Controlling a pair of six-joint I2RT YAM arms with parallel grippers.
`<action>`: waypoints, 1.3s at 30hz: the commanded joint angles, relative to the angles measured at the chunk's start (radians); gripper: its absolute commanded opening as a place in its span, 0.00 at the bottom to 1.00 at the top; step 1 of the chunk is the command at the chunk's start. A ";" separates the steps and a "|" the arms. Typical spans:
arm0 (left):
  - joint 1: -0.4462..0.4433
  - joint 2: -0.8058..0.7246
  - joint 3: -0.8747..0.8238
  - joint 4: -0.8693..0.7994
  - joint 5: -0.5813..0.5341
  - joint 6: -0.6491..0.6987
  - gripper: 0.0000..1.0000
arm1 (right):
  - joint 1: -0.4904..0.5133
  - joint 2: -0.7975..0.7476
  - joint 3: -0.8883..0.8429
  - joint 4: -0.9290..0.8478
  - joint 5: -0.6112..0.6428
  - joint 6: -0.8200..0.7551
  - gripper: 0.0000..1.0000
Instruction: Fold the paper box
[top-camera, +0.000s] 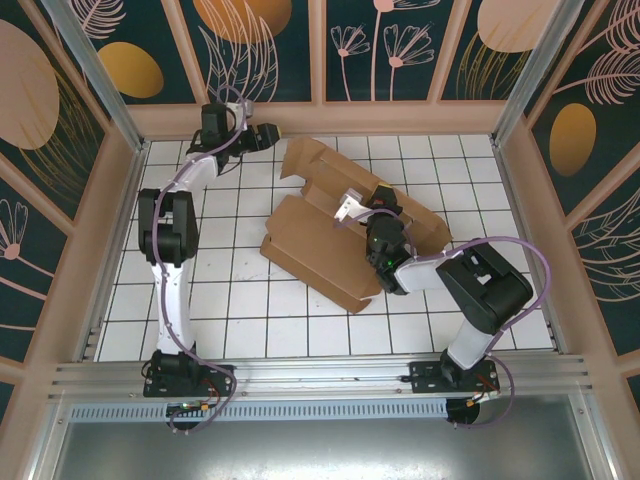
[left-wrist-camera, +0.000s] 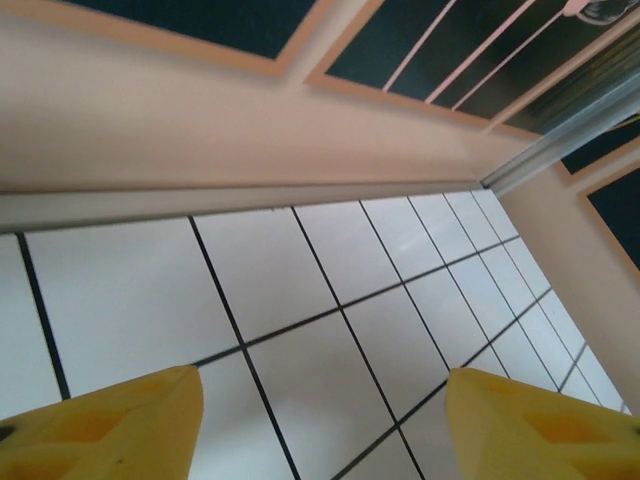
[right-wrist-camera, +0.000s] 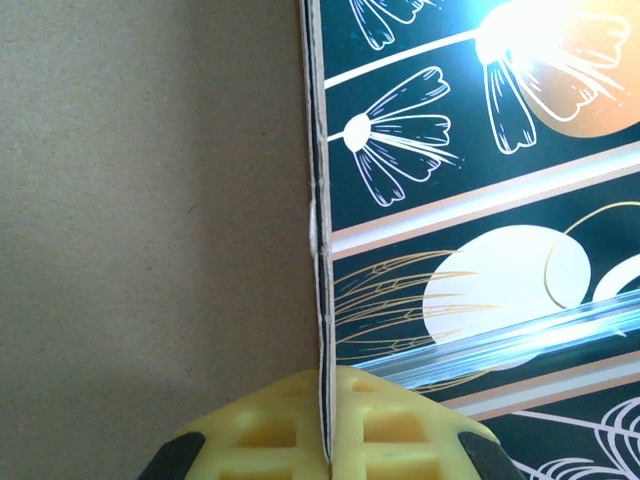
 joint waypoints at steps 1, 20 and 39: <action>-0.015 0.031 0.050 -0.078 0.102 0.056 0.61 | 0.013 -0.009 0.017 0.029 0.018 0.008 0.00; -0.106 -0.208 -0.370 0.097 0.182 0.105 0.62 | 0.012 0.052 0.049 0.052 0.026 0.016 0.00; -0.112 -0.239 -0.564 0.311 0.145 0.168 0.63 | 0.014 0.127 0.082 0.018 0.017 -0.013 0.00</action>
